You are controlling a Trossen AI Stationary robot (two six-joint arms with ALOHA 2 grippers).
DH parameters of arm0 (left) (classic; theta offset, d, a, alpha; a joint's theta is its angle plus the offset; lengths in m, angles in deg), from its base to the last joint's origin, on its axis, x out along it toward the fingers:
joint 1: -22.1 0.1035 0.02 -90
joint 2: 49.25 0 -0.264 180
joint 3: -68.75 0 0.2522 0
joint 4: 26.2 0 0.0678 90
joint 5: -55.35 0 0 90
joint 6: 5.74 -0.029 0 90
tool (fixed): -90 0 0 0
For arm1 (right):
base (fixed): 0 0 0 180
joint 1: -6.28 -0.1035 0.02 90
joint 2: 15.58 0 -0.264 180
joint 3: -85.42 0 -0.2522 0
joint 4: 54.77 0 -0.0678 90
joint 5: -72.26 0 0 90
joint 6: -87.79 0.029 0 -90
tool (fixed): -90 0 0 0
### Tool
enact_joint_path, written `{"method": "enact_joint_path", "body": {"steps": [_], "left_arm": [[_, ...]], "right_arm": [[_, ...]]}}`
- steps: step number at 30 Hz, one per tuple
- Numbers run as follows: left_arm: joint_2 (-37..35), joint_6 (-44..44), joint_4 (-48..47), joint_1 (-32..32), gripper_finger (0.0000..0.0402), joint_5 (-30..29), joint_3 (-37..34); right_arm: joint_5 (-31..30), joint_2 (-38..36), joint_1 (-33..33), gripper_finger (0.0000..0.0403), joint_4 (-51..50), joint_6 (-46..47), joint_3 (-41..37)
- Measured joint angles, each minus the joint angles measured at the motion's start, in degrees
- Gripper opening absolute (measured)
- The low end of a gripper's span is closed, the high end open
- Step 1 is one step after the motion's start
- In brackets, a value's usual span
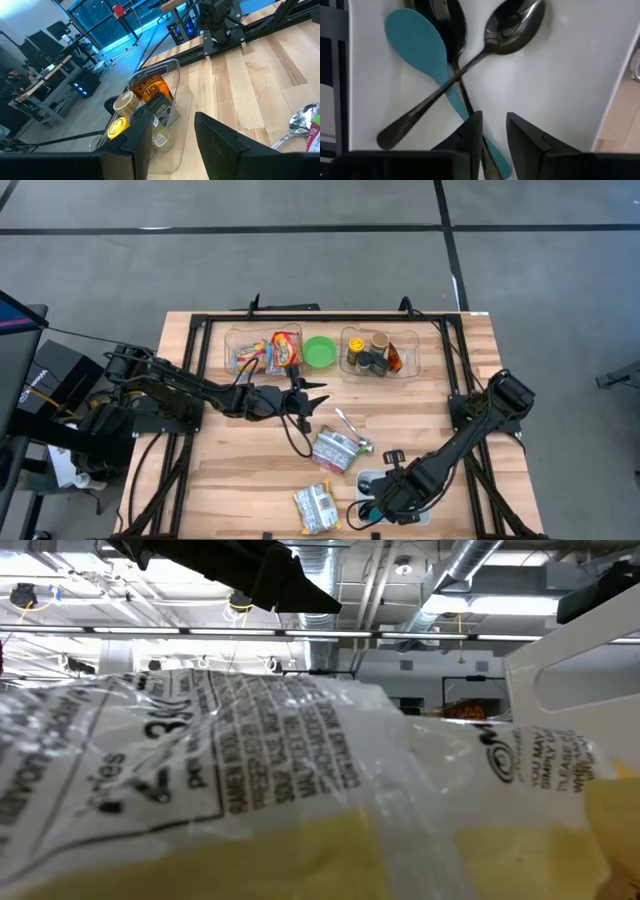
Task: Pick & Place Food Item
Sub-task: Put the green and red noodle pack in the left transparent bin
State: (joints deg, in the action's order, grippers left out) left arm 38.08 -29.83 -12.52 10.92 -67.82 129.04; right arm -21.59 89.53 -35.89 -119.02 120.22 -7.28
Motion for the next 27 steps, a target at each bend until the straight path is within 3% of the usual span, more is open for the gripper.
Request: {"method": "enact_joint_path", "body": {"steps": [18,27], "left_arm": [[0.00,0.00,0.00,-0.01,0.0140,-0.01,0.00],[0.00,0.02,0.00,-0.01,0.0140,-0.01,0.00]], "right_arm": [[2.33,-0.34,3.78,0.0082,-16.90,1.25,10.84],[-6.61,-0.34,3.02,0.0079,-25.42,6.44,13.51]]}}
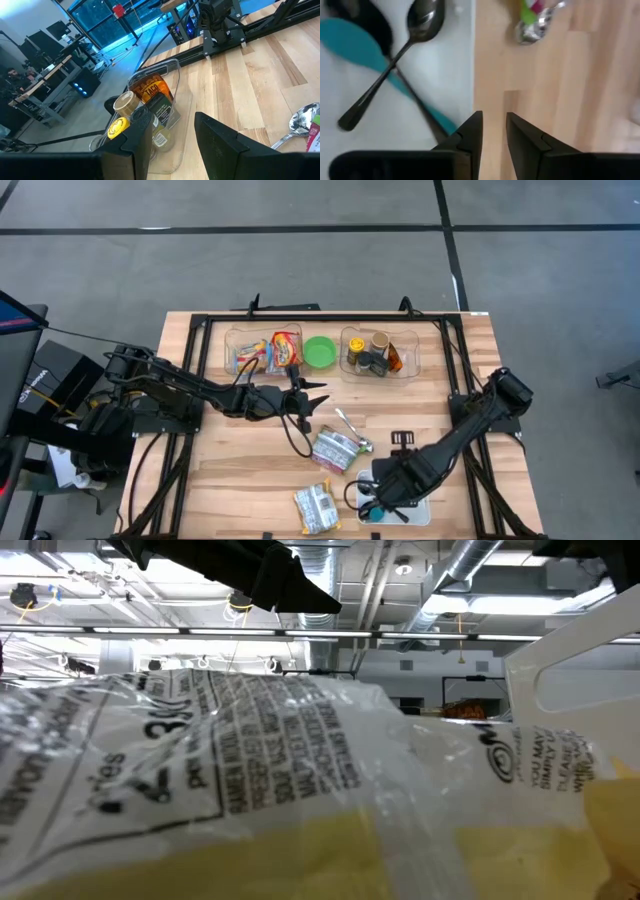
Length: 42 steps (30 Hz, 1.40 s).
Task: Pick & Place Food Item
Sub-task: Put the green and red noodle pack in the left transparent bin
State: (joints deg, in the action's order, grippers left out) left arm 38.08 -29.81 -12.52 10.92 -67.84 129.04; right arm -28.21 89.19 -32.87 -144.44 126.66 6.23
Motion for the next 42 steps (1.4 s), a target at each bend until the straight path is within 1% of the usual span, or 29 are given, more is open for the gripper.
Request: {"method": "enact_joint_path", "body": {"steps": [4,8,10,15,19,23,26,29,32,35,39,42], "left_arm": [[0.00,0.00,0.00,0.00,0.0140,0.00,0.00],[0.00,0.00,0.00,0.02,0.0140,0.01,0.00],[0.00,0.01,0.01,0.00,0.0140,0.01,0.00],[0.00,2.16,-0.06,0.00,0.0140,0.01,0.00],[0.00,3.56,-0.81,-0.02,0.0140,0.01,0.00],[0.00,3.57,-2.14,-0.15,0.0140,0.01,0.00],[0.00,3.58,-3.02,-0.15,0.0140,0.00,-0.02],[0.00,3.61,-4.13,-0.41,0.0140,-0.02,-0.02],[0.00,3.69,-5.89,-1.02,0.0140,-0.01,-0.02],[0.00,5.14,-7.34,-1.74,0.0140,0.00,-0.02],[0.00,9.03,-11.39,-2.57,0.0140,0.00,-0.02],[0.00,12.31,-14.90,-3.38,0.0140,0.00,-0.02]], "right_arm": [[-3.32,0.00,-0.32,0.0059,-1.04,1.65,0.00],[-5.03,0.00,-0.32,0.0019,-3.12,1.64,0.00],[-6.25,0.00,-0.29,0.0005,-4.80,1.68,0.00],[-12.80,0.00,-0.14,0.0016,-8.62,1.90,0.00],[-17.70,-1.10,0.22,0.0012,-10.38,3.74,-0.02],[-22.34,-4.10,0.27,0.0002,-10.42,5.57,-0.92],[-26.22,-7.25,0.17,0.0002,-9.98,7.41,-2.46],[-29.35,-11.29,0.17,0.0001,-7.48,8.36,-6.02],[-31.33,-16.11,0.23,0.0001,-2.19,8.33,-11.10],[-31.62,-20.89,0.65,0.0001,4.28,8.29,-17.19],[-31.60,-26.84,1.13,0.0001,12.91,8.28,-25.28],[-31.61,-30.53,1.50,0.0001,19.21,8.21,-29.94]]}}
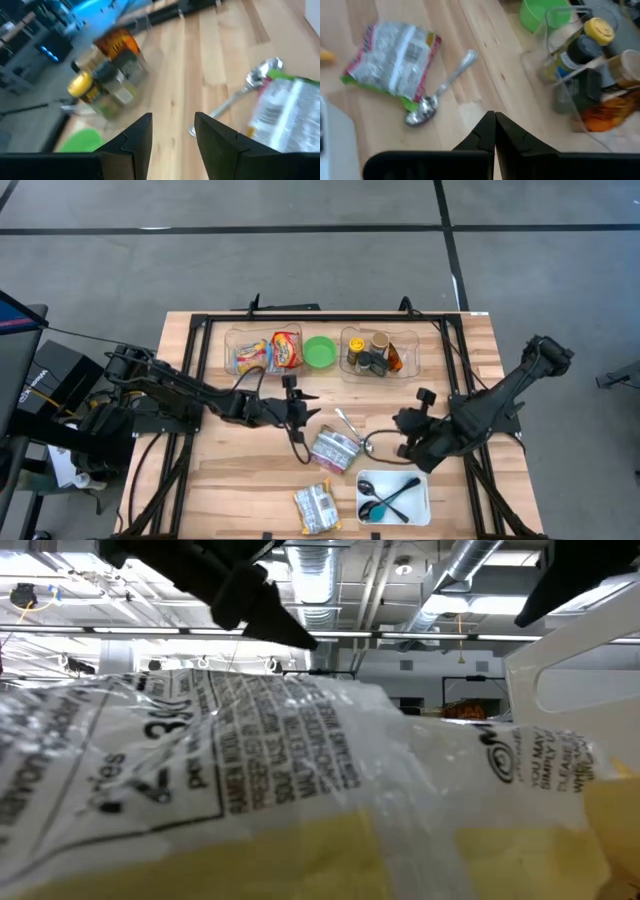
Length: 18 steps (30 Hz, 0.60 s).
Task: Pick & Place Food Item
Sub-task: Put the green and red noodle pack in the left transparent bin
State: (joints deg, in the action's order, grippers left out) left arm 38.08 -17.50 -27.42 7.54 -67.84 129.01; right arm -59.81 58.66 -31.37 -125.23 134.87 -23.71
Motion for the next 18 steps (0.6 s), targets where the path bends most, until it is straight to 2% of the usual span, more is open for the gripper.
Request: {"method": "enact_joint_path", "body": {"steps": [7,12,14,18], "left_arm": [[0.00,7.98,-7.72,-2.66,0.0140,0.00,0.00],[0.00,13.07,-11.25,-4.84,0.0140,1.56,0.00],[0.00,16.48,-12.78,-5.38,0.0140,6.06,0.00],[0.00,26.01,-15.65,-5.37,0.0140,20.65,0.00]], "right_arm": [[-3.42,-4.38,1.01,0.0001,11.14,-2.20,-3.67],[-2.20,-3.90,1.06,0.0001,12.58,-2.28,-3.72],[-1.54,-3.09,0.96,0.0001,11.93,-2.79,-3.75],[-1.54,-2.77,1.70,0.0001,11.70,-6.58,-3.78]]}}
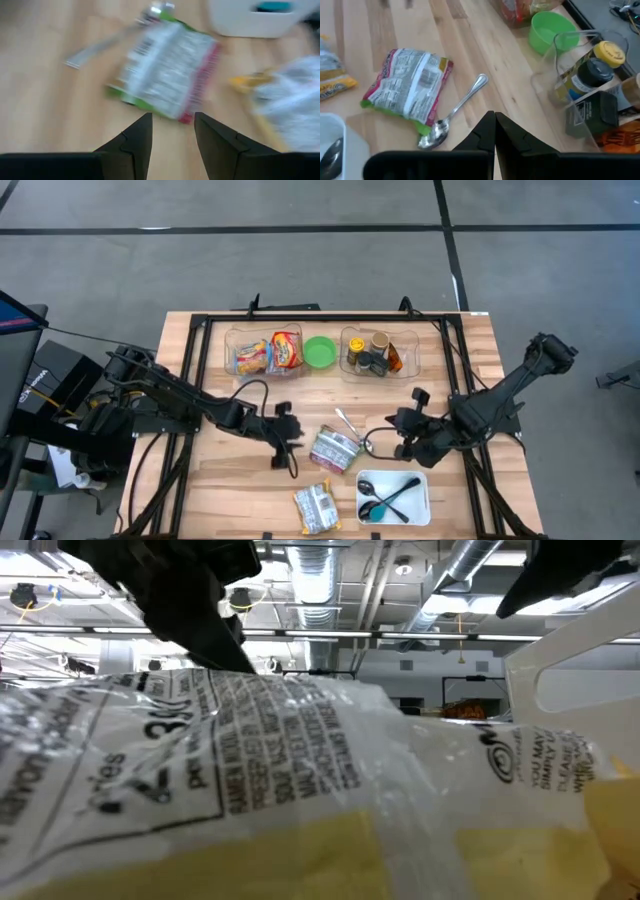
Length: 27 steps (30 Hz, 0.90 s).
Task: Pick & Place Food Item
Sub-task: Put the green and red noodle pack in the left transparent bin
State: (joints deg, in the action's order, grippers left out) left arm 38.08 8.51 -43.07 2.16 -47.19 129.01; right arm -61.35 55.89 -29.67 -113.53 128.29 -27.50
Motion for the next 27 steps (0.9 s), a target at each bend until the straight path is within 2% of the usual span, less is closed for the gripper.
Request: {"method": "enact_joint_path", "body": {"steps": [2,7,13,17,22,27], "left_arm": [[0.00,3.85,-0.01,0.03,0.0140,3.43,0.00],[0.00,8.87,-0.19,0.05,0.0140,3.98,0.00],[0.15,12.17,-0.36,0.07,0.0140,7.06,-0.86],[0.15,15.44,3.75,0.08,0.0140,7.02,-3.38],[0.15,20.49,8.43,1.43,0.0140,7.10,-5.14],[0.15,26.88,8.69,3.75,0.0140,10.79,-6.59]], "right_arm": [[0.03,-0.61,0.95,0.0001,0.05,-0.83,0.00],[0.15,-3.54,2.19,0.0001,1.97,-4.94,-0.64],[2.45,-9.06,2.28,0.0001,9.42,-9.51,-5.86],[4.02,-12.59,2.23,0.0001,15.38,-10.74,-10.86],[5.09,-15.82,2.29,0.0001,17.85,-10.67,-14.52],[5.26,-16.85,2.28,0.0001,18.47,-10.56,-14.95]]}}
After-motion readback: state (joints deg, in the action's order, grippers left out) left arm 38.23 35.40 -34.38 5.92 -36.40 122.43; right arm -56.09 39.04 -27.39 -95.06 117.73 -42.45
